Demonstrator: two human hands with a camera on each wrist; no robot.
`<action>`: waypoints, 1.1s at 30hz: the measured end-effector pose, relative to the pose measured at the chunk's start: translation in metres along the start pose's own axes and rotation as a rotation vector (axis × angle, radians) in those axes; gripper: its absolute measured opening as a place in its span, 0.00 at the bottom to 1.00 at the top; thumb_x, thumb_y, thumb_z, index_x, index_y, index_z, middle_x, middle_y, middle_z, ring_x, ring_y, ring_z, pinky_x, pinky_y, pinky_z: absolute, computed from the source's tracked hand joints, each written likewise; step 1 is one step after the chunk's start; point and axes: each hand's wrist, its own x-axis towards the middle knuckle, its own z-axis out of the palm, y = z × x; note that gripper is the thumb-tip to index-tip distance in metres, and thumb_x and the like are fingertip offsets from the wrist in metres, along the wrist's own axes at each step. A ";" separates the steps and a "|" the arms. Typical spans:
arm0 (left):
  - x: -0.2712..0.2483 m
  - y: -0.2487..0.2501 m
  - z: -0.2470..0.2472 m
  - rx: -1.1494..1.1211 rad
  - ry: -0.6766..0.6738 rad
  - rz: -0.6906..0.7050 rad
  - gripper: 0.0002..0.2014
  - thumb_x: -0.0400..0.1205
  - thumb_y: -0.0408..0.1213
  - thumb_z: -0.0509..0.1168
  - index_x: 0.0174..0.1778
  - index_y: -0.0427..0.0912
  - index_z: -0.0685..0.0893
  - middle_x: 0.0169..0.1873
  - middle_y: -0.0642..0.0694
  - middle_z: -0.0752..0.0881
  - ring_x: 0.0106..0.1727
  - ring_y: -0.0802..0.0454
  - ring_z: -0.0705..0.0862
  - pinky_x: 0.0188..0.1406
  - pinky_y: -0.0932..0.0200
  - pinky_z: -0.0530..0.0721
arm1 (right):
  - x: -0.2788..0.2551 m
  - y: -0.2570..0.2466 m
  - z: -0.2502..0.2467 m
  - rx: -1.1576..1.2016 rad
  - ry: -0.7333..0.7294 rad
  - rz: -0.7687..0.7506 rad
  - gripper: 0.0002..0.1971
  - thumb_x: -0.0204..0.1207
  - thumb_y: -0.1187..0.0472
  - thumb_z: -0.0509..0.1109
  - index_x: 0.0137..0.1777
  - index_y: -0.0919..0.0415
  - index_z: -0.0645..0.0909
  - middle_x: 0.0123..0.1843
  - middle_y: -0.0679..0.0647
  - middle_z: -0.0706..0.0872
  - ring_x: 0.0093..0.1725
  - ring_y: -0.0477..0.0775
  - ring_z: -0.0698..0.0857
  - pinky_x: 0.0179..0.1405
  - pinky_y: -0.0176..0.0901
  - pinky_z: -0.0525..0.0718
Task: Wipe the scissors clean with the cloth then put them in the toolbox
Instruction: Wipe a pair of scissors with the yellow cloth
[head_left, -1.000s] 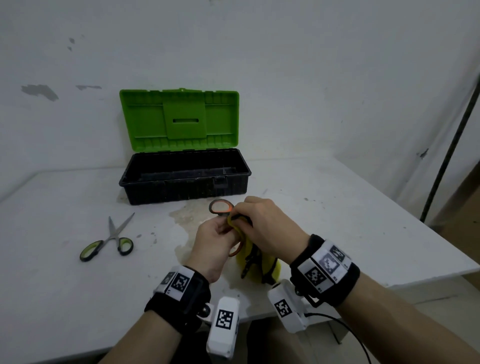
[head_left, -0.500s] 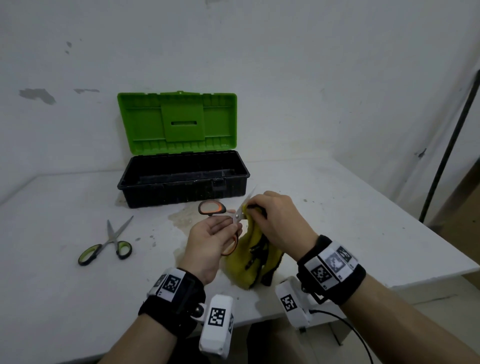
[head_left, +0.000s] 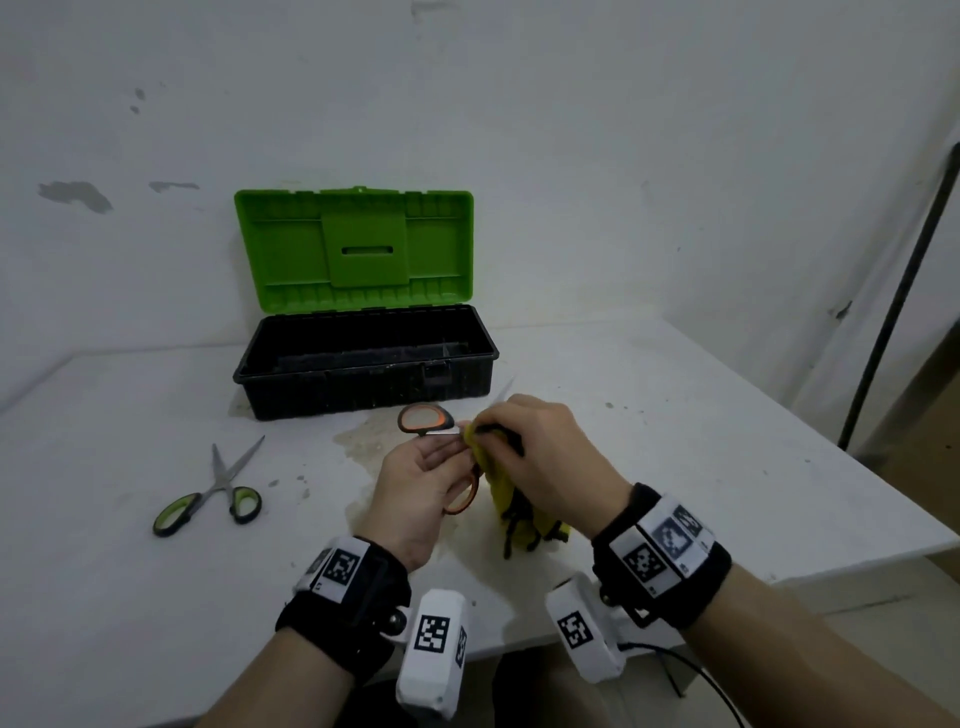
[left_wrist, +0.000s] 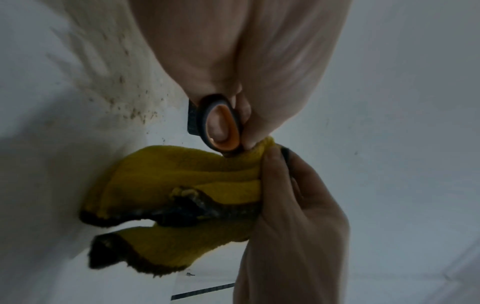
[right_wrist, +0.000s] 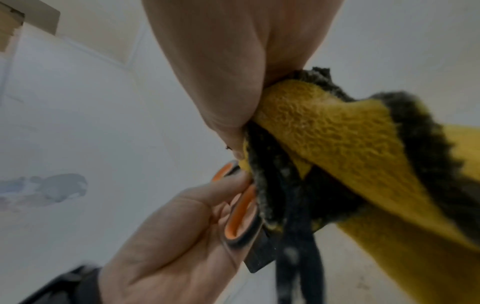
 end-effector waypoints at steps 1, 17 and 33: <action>-0.001 -0.001 0.001 0.042 -0.015 0.014 0.12 0.82 0.17 0.65 0.54 0.34 0.87 0.43 0.43 0.94 0.40 0.55 0.91 0.36 0.68 0.86 | 0.000 -0.002 0.003 -0.004 -0.029 -0.001 0.07 0.80 0.59 0.68 0.51 0.56 0.87 0.44 0.52 0.86 0.44 0.50 0.83 0.45 0.40 0.80; -0.001 -0.003 -0.004 0.251 0.031 0.104 0.13 0.81 0.21 0.70 0.57 0.40 0.89 0.55 0.46 0.92 0.55 0.51 0.92 0.56 0.63 0.88 | 0.009 0.019 0.001 -0.113 0.038 0.266 0.09 0.80 0.57 0.66 0.50 0.56 0.88 0.46 0.52 0.89 0.47 0.53 0.84 0.48 0.48 0.82; -0.004 0.002 -0.003 0.323 0.054 0.159 0.08 0.80 0.26 0.72 0.51 0.41 0.90 0.45 0.45 0.94 0.51 0.51 0.92 0.55 0.59 0.88 | -0.003 0.001 -0.002 -0.011 0.075 0.050 0.05 0.80 0.57 0.69 0.50 0.54 0.86 0.45 0.47 0.87 0.44 0.43 0.81 0.44 0.31 0.76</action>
